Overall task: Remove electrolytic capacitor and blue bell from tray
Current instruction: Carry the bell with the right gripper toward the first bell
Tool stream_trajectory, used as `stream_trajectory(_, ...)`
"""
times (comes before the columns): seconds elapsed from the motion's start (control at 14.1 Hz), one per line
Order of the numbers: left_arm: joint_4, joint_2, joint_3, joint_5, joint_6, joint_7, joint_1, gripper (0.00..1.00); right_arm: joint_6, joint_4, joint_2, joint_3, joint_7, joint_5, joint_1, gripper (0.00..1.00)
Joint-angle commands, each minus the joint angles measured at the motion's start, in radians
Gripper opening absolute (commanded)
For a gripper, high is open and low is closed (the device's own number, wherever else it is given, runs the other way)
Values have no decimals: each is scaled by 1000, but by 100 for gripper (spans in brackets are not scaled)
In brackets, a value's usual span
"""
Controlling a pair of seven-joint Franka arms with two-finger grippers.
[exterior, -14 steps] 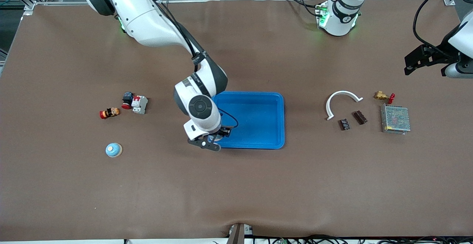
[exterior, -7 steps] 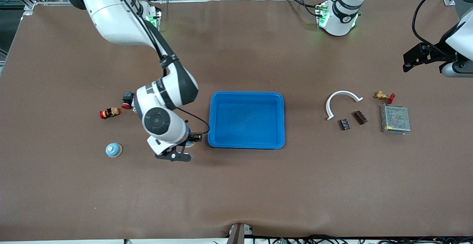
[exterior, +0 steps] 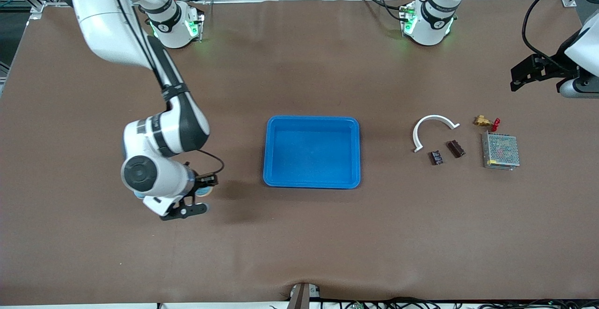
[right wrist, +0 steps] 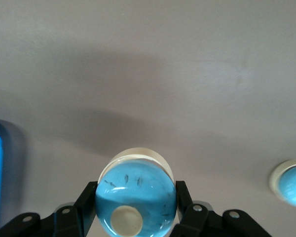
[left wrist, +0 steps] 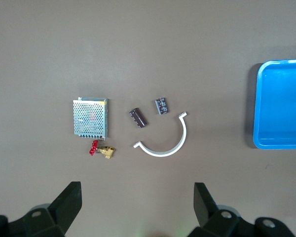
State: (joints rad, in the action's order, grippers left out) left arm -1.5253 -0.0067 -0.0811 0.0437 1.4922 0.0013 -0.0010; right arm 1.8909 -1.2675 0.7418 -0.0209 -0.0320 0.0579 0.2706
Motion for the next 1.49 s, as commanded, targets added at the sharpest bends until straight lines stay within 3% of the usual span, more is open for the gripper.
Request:
stream_trajectory(0.0,22,5,-18,4,-13,11,-8,100,-1,-23,-27,18,-179,-9,-63,49)
stream_trajectory(0.5,22,5,-8,-10,-13,28,4,100,143,-119,-18,16,-468,-9,-159,48)
stream_trajectory(1.42,22,5,-8,5,-13,28,3,100,341,-291,-12,18,-560,-9,-185,48)
